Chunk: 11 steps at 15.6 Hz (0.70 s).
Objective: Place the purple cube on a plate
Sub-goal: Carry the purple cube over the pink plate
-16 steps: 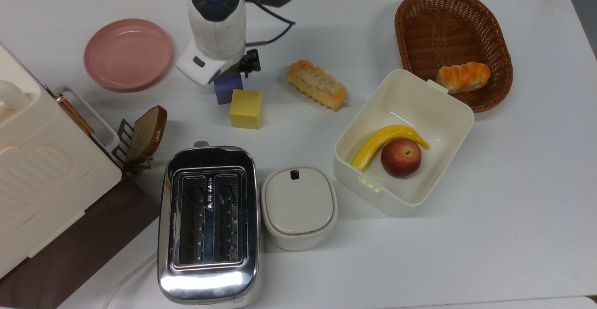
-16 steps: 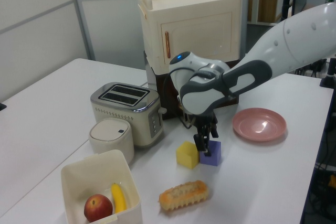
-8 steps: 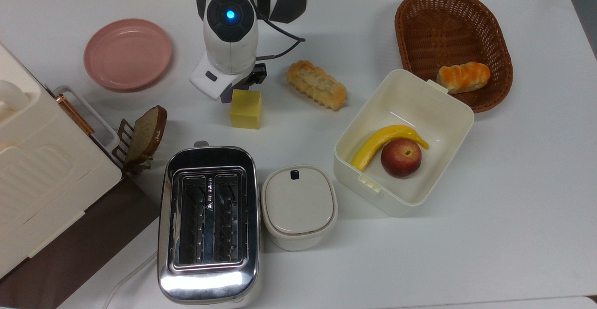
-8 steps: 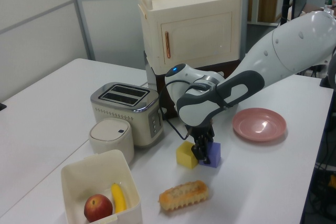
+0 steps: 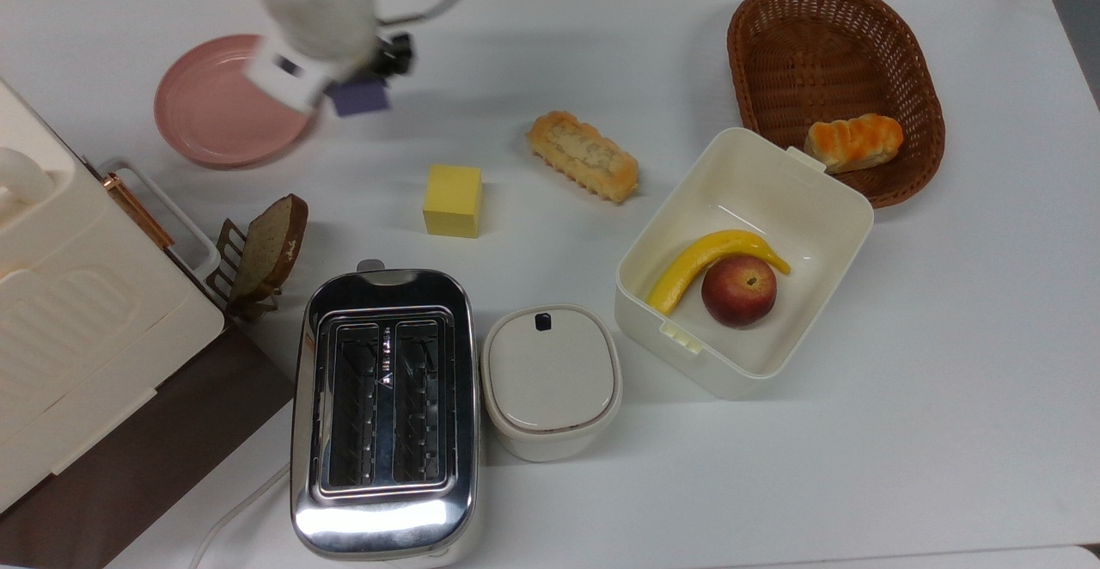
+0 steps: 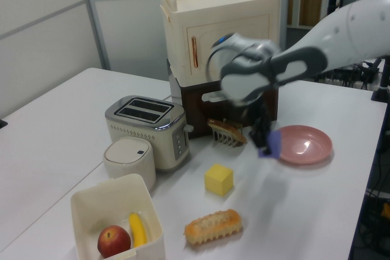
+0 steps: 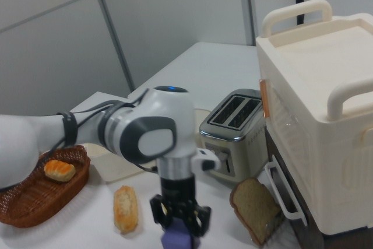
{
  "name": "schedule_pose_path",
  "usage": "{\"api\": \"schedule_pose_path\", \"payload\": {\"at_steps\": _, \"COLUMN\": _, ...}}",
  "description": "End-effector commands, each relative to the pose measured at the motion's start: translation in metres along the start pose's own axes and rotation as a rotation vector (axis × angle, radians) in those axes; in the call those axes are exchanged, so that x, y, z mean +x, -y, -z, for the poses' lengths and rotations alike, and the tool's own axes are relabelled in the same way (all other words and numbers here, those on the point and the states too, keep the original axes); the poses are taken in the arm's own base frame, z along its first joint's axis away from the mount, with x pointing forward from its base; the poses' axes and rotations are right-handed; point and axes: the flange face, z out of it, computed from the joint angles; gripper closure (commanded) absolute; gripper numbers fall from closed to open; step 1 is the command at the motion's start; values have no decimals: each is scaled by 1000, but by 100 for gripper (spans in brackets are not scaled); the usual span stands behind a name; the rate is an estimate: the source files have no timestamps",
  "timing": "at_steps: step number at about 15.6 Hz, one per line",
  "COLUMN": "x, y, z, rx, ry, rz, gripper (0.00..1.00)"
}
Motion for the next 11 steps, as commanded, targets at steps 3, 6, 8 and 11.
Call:
{"api": "schedule_pose_path", "payload": {"at_steps": 3, "x": -66, "y": -116, "z": -28, "rx": 49, "ry": -66, "rz": -23, "gripper": 100}}
{"api": "schedule_pose_path", "payload": {"at_steps": 6, "x": -87, "y": -151, "z": -49, "rx": 65, "ry": -68, "rz": -37, "gripper": 100}}
{"api": "schedule_pose_path", "payload": {"at_steps": 8, "x": -80, "y": -160, "z": -65, "rx": 55, "ry": -72, "rz": -51, "gripper": 95}}
{"api": "schedule_pose_path", "payload": {"at_steps": 11, "x": -73, "y": -162, "z": -74, "rx": 49, "ry": -73, "rz": -60, "gripper": 41}}
